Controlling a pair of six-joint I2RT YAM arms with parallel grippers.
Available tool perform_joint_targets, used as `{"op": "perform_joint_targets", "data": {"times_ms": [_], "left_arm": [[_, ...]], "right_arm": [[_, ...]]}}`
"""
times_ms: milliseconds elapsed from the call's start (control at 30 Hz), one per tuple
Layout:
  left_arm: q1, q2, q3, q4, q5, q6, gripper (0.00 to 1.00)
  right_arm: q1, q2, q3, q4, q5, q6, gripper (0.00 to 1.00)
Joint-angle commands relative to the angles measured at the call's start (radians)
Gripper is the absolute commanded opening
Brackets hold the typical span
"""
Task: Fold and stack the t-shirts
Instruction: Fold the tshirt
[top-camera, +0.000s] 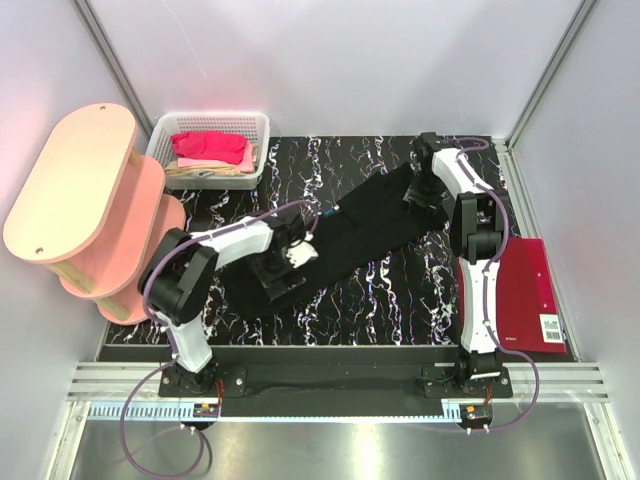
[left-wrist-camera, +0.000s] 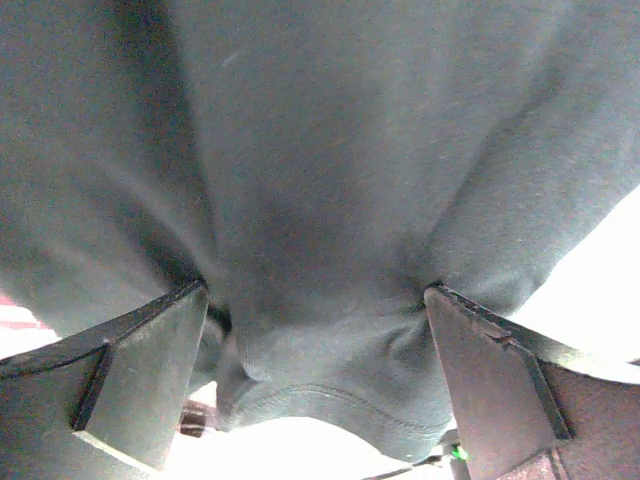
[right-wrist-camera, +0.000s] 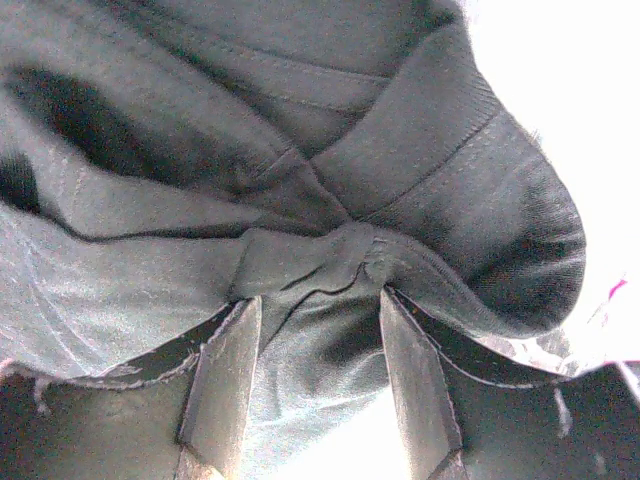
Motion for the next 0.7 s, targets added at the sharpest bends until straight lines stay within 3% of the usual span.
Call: {"op": "perform_joint_targets", "data": {"times_ms": [0, 233, 433, 533, 667], "left_arm": [[-0.067, 0.092, 0.088, -0.050, 0.135, -0.043, 0.98], [-0.176, 0.223, 0.241, -0.088, 0.213, -0.075, 0.98], [-0.193, 0.267, 0.390, -0.139, 0.304, -0.108, 0.98], [-0.193, 0.211, 0.441, -0.174, 0.373, -0.097, 0.98], [-0.193, 0.016, 0.473, -0.191, 0.403, -0.089, 0.99]], "right_arm": [[-0.065, 0.098, 0.116, -0.004, 0.045, -0.029, 0.57], [-0.109, 0.253, 0.438, -0.085, 0.031, -0.038, 0.54], [-0.167, 0.304, 0.605, -0.062, -0.001, -0.033, 0.50], [-0.172, 0.281, 0.610, -0.008, -0.001, -0.056, 0.50], [-0.172, 0.226, 0.601, 0.074, -0.036, -0.072, 0.50]]}}
